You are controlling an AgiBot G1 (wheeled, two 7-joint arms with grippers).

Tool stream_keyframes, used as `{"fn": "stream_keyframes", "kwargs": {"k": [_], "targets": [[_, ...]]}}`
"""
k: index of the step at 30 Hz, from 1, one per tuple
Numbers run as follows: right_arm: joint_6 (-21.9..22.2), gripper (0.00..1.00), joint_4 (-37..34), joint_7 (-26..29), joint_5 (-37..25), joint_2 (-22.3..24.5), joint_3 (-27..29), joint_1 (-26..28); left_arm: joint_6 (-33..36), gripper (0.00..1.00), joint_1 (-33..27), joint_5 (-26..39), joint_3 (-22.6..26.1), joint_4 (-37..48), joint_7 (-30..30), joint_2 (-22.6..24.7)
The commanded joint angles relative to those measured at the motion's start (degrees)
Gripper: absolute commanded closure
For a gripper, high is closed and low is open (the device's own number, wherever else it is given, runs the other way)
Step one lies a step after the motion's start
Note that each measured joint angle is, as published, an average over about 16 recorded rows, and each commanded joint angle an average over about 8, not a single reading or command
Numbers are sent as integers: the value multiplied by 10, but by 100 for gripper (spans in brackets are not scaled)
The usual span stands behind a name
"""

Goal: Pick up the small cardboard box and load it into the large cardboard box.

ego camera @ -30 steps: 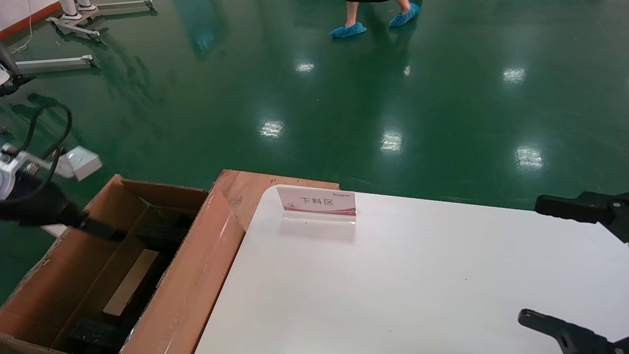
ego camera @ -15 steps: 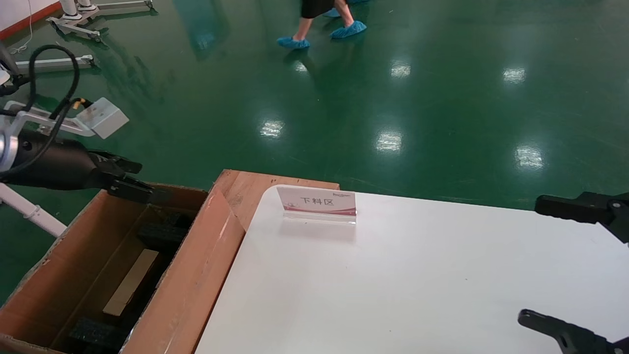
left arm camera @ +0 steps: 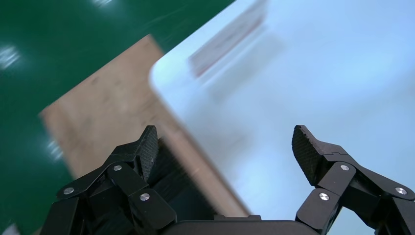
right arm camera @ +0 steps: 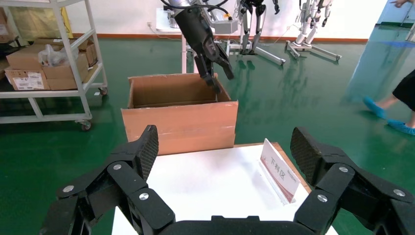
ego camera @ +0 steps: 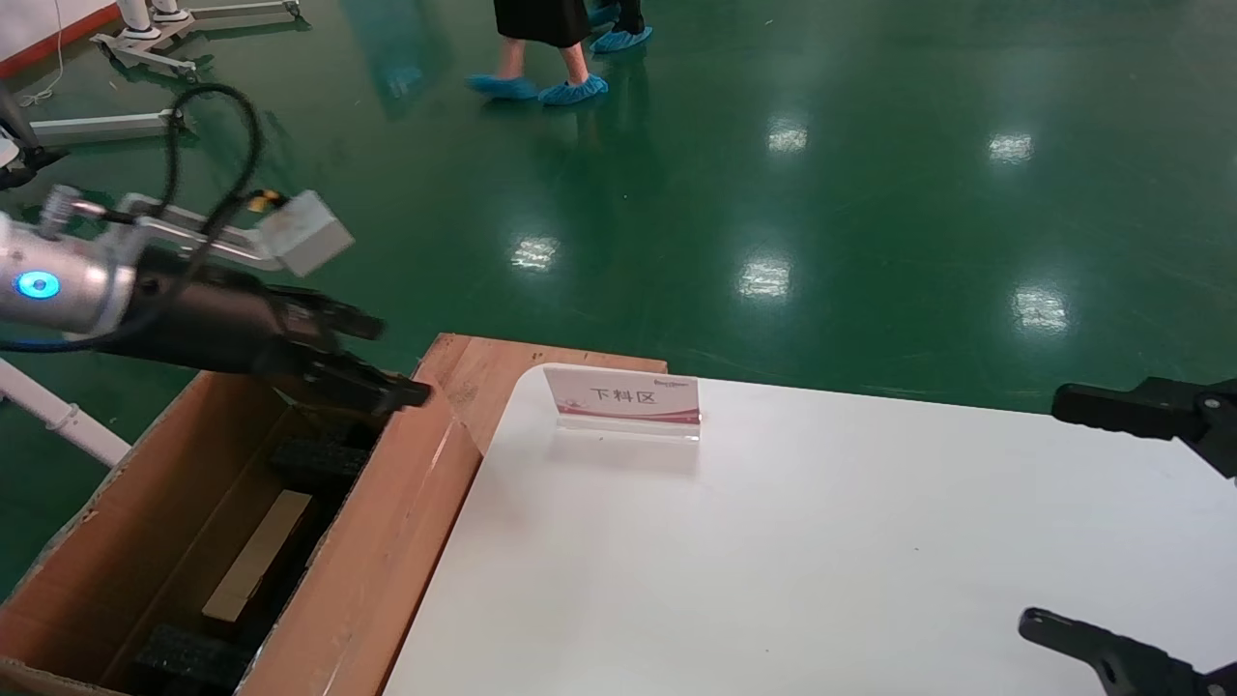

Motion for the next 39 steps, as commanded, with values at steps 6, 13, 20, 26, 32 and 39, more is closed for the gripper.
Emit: {"fn": "stream_keyframes", "kwargs": {"k": [6, 13, 20, 26, 32, 39], "targets": [[0, 0, 0, 0, 0, 0, 0, 0, 31, 0, 101, -23, -132, -15, 41, 18], [0, 0, 0, 0, 0, 0, 0, 0, 62, 0, 200, -46, -262, -30, 81, 37], [0, 0, 0, 0, 0, 0, -1, 0, 93, 0, 301, -69, -393, -45, 122, 55], [0, 0, 0, 0, 0, 0, -1, 0, 120, 0, 387, -88, -506, -58, 156, 71], [0, 0, 0, 0, 1, 0, -1, 0, 147, 0, 473, -108, -618, -70, 191, 87], [0, 0, 0, -1, 1, 0, -1, 0, 178, 0, 573, -131, -750, -85, 232, 105]]}}
